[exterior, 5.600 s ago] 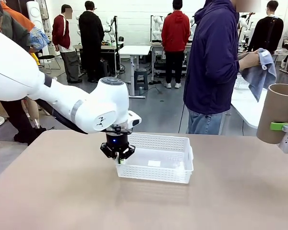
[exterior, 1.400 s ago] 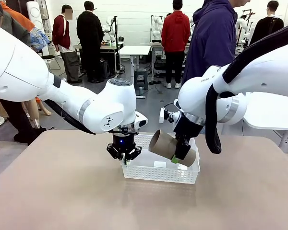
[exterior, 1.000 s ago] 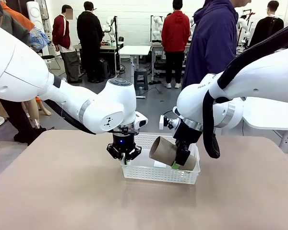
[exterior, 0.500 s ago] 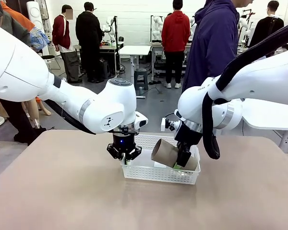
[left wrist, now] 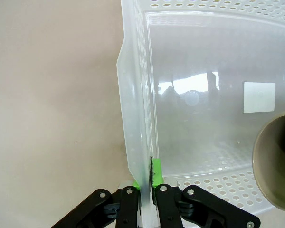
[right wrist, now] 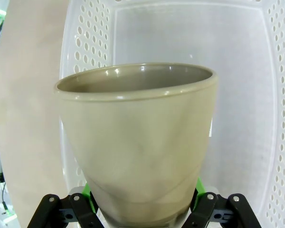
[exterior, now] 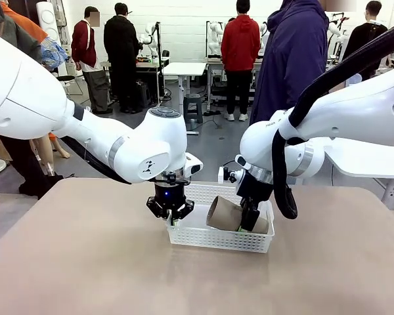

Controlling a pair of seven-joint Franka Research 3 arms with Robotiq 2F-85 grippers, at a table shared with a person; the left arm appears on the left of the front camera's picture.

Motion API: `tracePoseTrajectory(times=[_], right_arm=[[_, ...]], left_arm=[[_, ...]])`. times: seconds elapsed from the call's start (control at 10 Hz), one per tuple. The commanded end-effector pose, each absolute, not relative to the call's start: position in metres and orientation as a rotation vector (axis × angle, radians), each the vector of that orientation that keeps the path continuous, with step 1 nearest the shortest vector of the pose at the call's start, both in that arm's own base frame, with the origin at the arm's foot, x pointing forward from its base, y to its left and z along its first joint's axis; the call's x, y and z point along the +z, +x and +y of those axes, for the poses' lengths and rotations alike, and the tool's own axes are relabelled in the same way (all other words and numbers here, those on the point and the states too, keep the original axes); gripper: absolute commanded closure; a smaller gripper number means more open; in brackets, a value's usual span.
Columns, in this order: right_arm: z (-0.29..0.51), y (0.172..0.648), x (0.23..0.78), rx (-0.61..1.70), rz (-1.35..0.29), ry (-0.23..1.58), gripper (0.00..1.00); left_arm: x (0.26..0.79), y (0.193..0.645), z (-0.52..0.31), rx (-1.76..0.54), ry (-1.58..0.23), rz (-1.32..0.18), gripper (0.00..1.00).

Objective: Clean and organize the cups into the basket.
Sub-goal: Pick up the Organizing basket and move it to the center of the table, then pick up the Reusable plastic cup from the right side of the table and place it inside the Organizing basket.

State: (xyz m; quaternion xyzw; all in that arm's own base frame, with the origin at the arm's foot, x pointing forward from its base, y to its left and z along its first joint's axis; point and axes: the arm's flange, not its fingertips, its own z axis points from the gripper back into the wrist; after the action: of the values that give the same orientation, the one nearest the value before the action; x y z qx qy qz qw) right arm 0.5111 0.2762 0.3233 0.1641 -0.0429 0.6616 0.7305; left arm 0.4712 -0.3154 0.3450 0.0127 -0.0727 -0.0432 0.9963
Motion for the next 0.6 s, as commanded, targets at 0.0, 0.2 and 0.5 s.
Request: tracePoseTrajectory(times=[0.0,0.2,0.5], right_arm=[[0.2793,0.5193,0.3210,1.453,-0.026,0.347,0.15],[0.2807,0.5181,0.3222,1.458,-0.027,0.347,0.00],[0.2796,0.5151,0.3269,1.461,-0.049,0.341,0.00]], left_arm=[[0.3446,0.4718,-0.3149,-0.085,0.026,-0.146,1.00],[0.3446,0.4718,-0.3149,-0.085,0.026,-0.146,1.00],[0.3446,0.4718,-0.3149,-0.085,0.026,-0.146,1.00]])
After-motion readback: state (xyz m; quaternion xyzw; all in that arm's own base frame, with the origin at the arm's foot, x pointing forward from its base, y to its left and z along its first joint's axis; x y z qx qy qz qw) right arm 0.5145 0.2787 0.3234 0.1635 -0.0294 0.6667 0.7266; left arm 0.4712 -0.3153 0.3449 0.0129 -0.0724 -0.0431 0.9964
